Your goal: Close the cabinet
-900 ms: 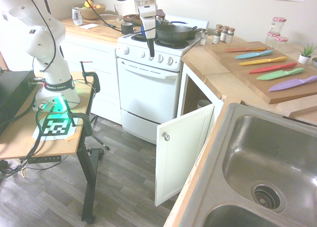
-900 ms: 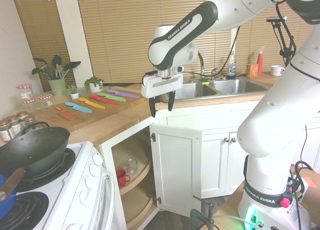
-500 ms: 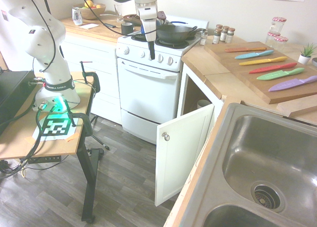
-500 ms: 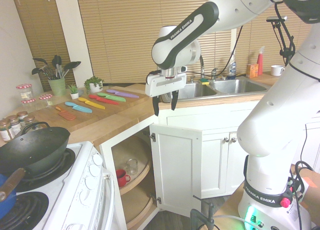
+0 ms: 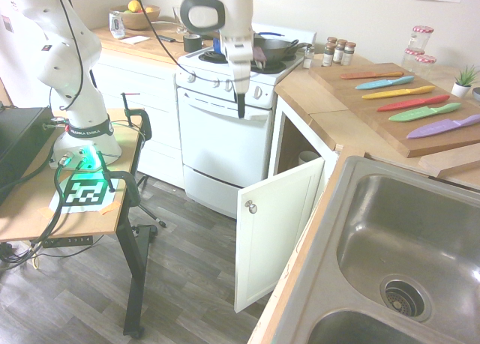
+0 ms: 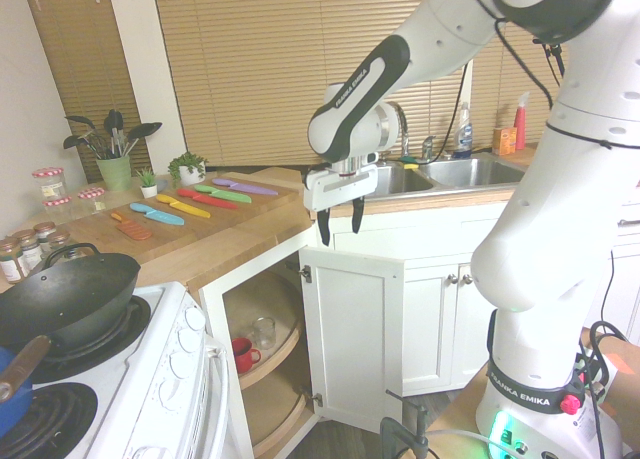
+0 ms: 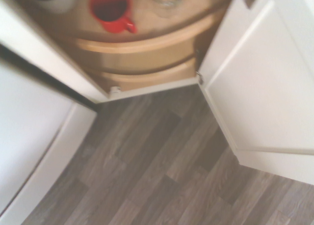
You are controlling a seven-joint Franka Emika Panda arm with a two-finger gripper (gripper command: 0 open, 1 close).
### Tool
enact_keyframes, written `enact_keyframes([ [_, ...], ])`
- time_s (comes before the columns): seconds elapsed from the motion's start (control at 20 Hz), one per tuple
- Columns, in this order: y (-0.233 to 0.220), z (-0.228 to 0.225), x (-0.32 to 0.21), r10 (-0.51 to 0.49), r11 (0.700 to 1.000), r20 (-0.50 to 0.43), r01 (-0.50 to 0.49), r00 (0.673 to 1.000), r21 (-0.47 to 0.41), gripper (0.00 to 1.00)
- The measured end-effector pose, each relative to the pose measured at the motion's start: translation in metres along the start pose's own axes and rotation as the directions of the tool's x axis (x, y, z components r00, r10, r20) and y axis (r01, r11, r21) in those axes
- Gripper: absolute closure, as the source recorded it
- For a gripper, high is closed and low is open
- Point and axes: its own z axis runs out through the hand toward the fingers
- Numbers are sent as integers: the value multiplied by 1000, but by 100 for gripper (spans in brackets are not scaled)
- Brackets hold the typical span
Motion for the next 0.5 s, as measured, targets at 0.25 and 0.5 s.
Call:
enact_keyframes([
  [0.25, 19, 26, 51, 27, 1000, 21, -27, 999, 3, 0],
  [0.5, 40, 50, 95, 29, 999, 30, -30, 999, 12, 0],
])
